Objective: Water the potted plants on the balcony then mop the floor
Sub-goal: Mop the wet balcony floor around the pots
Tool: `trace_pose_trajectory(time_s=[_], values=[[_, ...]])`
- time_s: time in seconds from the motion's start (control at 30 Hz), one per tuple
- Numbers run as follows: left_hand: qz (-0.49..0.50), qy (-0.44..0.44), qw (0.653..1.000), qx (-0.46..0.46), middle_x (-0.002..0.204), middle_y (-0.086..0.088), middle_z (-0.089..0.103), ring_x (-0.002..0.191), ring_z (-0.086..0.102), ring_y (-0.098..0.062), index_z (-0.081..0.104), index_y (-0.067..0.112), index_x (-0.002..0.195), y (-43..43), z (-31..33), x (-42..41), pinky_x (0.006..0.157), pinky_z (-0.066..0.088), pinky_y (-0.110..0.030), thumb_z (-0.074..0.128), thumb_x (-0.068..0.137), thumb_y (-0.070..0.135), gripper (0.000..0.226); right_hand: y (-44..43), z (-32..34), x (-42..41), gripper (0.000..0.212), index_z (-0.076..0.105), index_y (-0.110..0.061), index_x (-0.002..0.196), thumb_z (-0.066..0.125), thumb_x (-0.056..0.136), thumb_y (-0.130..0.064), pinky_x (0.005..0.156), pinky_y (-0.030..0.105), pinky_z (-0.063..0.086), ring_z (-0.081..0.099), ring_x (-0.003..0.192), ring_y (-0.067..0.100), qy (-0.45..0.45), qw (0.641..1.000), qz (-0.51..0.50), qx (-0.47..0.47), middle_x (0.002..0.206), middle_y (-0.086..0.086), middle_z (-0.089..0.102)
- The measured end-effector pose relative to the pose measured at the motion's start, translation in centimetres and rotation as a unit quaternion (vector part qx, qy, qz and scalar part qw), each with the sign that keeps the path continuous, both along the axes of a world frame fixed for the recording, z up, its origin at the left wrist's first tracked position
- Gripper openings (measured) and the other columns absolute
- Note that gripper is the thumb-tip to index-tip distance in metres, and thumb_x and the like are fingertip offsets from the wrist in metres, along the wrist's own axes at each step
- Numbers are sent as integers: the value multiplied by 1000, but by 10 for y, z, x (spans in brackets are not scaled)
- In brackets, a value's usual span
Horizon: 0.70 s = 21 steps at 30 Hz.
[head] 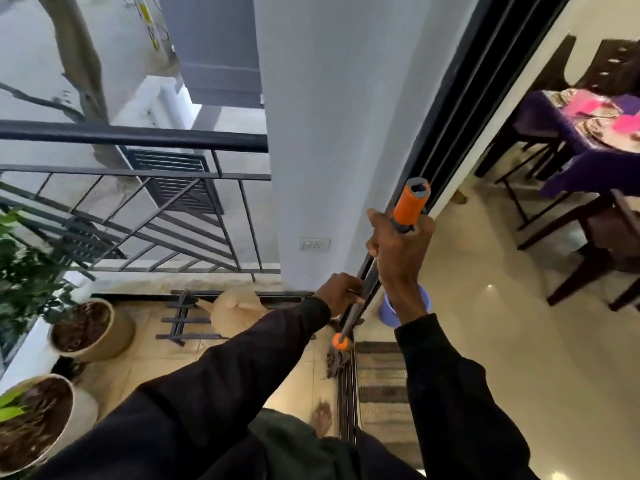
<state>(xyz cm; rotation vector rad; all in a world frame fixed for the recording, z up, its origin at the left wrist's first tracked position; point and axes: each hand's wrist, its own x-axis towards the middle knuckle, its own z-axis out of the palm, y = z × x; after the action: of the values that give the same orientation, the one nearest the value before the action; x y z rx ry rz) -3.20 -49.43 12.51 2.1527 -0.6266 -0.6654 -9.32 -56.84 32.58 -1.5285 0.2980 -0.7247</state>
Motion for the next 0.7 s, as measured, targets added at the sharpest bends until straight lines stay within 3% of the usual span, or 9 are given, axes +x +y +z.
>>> trace_pose_trajectory(time_s=[0.13, 0.23, 0.4, 0.57, 0.7], values=[[-12, -3, 1000, 0, 89, -6, 74, 77, 64, -8, 75, 5, 91, -8, 0, 27, 78, 52, -20, 73, 89, -3, 8, -20, -5, 20, 40, 44, -16, 62, 70, 87, 1, 42, 26, 43, 42, 39, 17, -18, 999, -20, 25, 52, 7, 39], [10, -10, 1000, -9, 98, -11, 76, 88, 69, -19, 76, 3, 100, -10, -4, 40, 85, 56, -27, 69, 90, -6, 15, -28, -10, 38, 41, 46, -17, 65, 70, 88, 9, 43, 25, 46, 46, 40, 12, -19, 999, -26, 34, 53, 3, 42], [33, -8, 999, -21, 104, -12, 76, 96, 73, -22, 76, 4, 108, -12, -13, 61, 85, 56, -18, 65, 91, -10, 24, -31, -18, 64, 43, 46, -19, 64, 68, 87, 10, 43, 23, 43, 44, 39, 10, -12, 999, -9, 38, 49, -9, 42], [20, 10, 1000, -14, 108, -14, 76, 101, 71, -24, 75, 2, 111, -14, -21, 91, 97, 57, -38, 73, 90, -1, 21, -31, -28, 98, 42, 46, -17, 66, 68, 89, 11, 44, 23, 46, 46, 40, 6, 19, 998, -28, 43, 55, 4, 42], [-3, 12, 1000, 7, 106, -16, 74, 100, 69, -32, 73, -1, 108, -4, -38, 114, 96, 56, -49, 72, 93, 8, 17, -19, -46, 135, 42, 45, -19, 64, 69, 89, 6, 47, 27, 46, 45, 41, 11, 57, 997, -39, 43, 51, -3, 43]])
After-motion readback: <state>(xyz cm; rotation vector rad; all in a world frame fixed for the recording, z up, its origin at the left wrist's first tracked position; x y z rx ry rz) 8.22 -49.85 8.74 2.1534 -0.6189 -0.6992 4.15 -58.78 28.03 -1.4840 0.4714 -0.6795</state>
